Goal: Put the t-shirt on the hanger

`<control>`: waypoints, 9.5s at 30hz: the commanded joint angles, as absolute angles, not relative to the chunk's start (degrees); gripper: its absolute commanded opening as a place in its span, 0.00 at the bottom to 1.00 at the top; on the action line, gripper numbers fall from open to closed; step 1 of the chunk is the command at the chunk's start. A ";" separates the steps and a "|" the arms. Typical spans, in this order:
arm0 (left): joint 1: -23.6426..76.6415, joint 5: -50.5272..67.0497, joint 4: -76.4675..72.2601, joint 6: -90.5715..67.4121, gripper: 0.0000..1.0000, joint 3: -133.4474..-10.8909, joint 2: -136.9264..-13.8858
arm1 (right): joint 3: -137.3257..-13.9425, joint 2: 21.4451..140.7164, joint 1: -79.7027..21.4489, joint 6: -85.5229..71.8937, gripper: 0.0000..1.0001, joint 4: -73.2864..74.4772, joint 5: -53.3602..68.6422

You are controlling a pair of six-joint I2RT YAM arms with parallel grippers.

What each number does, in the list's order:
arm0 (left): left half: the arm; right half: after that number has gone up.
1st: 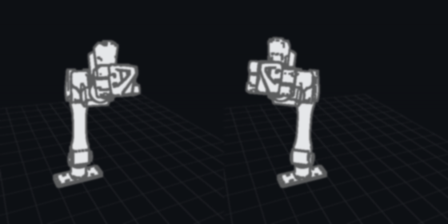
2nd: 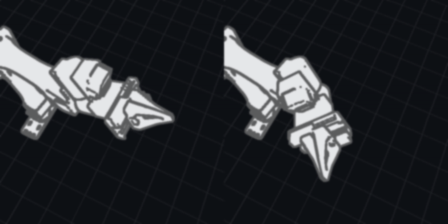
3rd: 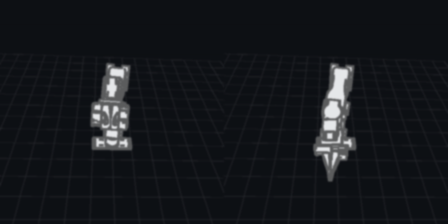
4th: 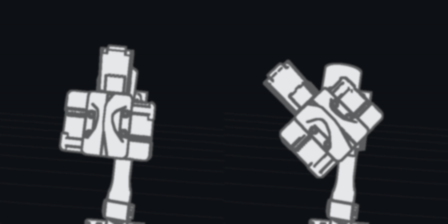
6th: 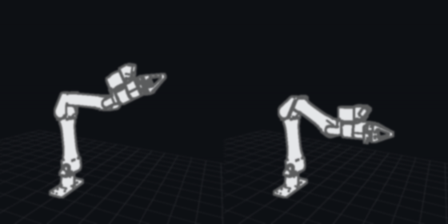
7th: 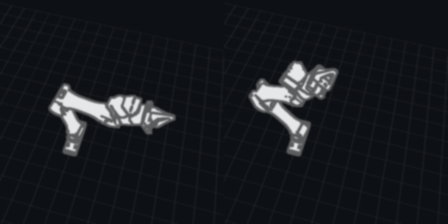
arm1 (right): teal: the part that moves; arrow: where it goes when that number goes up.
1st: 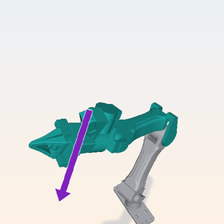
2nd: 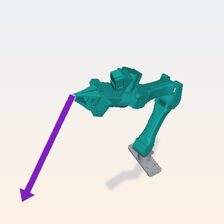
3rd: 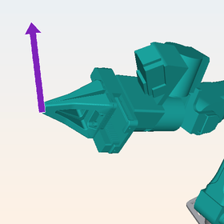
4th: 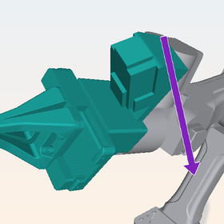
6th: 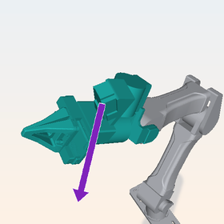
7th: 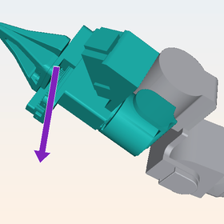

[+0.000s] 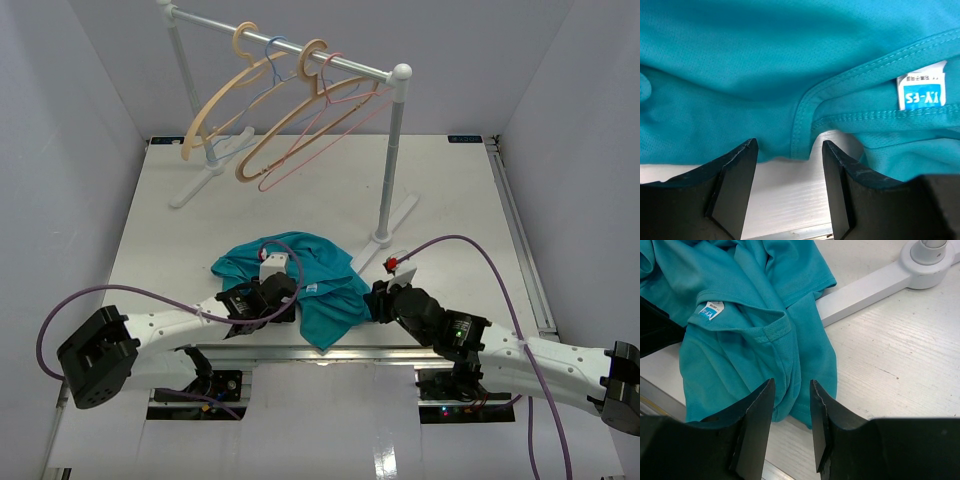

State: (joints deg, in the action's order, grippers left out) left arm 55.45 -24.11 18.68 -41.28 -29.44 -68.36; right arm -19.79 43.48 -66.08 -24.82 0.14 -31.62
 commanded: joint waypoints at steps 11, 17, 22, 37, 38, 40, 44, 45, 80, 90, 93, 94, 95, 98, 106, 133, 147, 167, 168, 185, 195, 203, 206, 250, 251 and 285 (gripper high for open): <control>56.25 -31.89 24.11 -45.86 0.40 -33.95 -72.21 | -19.88 41.52 -66.28 -24.25 0.42 -0.17 -33.21; 56.25 -31.88 24.97 -45.86 0.04 -33.88 -70.01 | -20.39 42.61 -66.36 -24.17 0.42 -0.09 -32.89; 56.31 -34.42 28.20 -48.26 0.00 -34.44 -66.06 | -22.16 44.77 -66.30 -22.70 0.43 -0.80 -31.43; 56.25 -37.77 34.69 -46.05 0.00 -36.52 -53.51 | -37.84 63.41 -66.28 -11.98 0.60 -7.72 -29.67; 56.25 -38.00 34.90 -46.05 0.00 -36.46 -53.22 | -38.99 65.14 -66.18 -11.28 0.61 -7.82 -29.63; 56.25 -38.53 35.04 -46.09 0.00 -35.87 -52.49 | -40.84 69.34 -66.12 -9.98 0.61 -7.82 -29.34; 56.16 -39.00 35.14 -46.46 0.00 -34.57 -50.41 | -42.21 74.12 -66.01 -10.17 0.61 -8.11 -27.16; 56.22 -39.02 35.16 -46.49 0.00 -34.34 -49.64 | -41.90 74.67 -66.01 -10.51 0.61 -8.40 -26.64; 56.16 -30.39 30.19 -46.36 0.00 -31.91 -45.73 | -43.99 85.08 -68.27 -0.34 0.56 -24.33 -18.84; 56.16 -31.35 30.00 -47.31 0.00 -30.44 -42.22 | -44.27 91.06 -68.29 -1.08 0.55 -29.53 -16.35; 56.21 -31.38 29.92 -47.34 0.00 -30.15 -41.79 | -45.59 93.20 -68.24 -0.66 0.54 -29.34 -18.28; 56.25 -31.35 29.91 -47.37 0.00 -30.09 -41.69 | -45.89 93.67 -68.20 -0.39 0.53 -29.21 -19.58; 56.25 -31.30 29.96 -47.37 0.00 -29.99 -41.59 | -46.26 94.14 -68.20 -0.28 0.51 -29.11 -21.57; 56.16 -31.34 29.97 -47.65 0.00 -29.48 -40.87 | -47.44 94.34 -67.98 -0.26 0.17 -28.49 -23.92; 56.24 -31.85 28.88 -46.56 0.29 -28.82 -37.03 | -53.61 88.78 -68.53 -2.95 0.08 -13.87 -22.33; 56.25 -31.47 19.77 -46.58 0.70 -28.21 -49.39 | -60.56 87.98 -70.40 -10.37 0.08 -6.50 -22.32; 56.16 -35.59 25.74 -50.89 0.43 -27.59 -48.96 | -58.28 85.96 -70.23 -11.86 0.08 -6.42 -25.84; 56.16 -35.59 29.32 -46.06 0.00 -33.19 -47.74 | -63.52 86.04 -67.15 -12.97 0.50 5.15 -26.71; 56.18 -35.47 28.36 -46.08 0.00 -32.27 -47.06 | -64.77 85.38 -67.15 -13.31 0.53 6.61 -27.65; 56.18 -33.24 14.75 -39.68 0.00 -21.21 -39.46 | -100.28 93.59 -67.13 -17.73 0.63 13.40 -53.72; 56.19 -31.44 14.15 -39.23 0.00 -20.07 -37.30 | -111.67 103.87 -66.21 -18.93 0.63 10.99 -58.79; 56.25 -29.67 13.89 -38.83 0.00 -19.77 -35.94 | -112.82 107.15 -65.57 -18.95 0.63 8.81 -62.05; 56.25 -29.47 13.83 -38.70 0.00 -19.83 -36.33 | -112.97 108.25 -64.66 -18.69 0.63 8.88 -63.78; 56.25 -29.34 13.62 -38.32 0.00 -19.87 -36.73 | -109.94 106.42 -64.37 -14.70 0.54 13.54 -65.45; 56.25 -29.36 13.62 -38.32 0.00 -19.91 -36.74 | -110.75 107.15 -64.38 -14.26 0.54 13.49 -65.64; 56.25 -28.92 13.62 -38.41 0.00 -19.57 -35.48 | -102.46 97.25 -65.60 -8.98 0.08 14.18 -73.64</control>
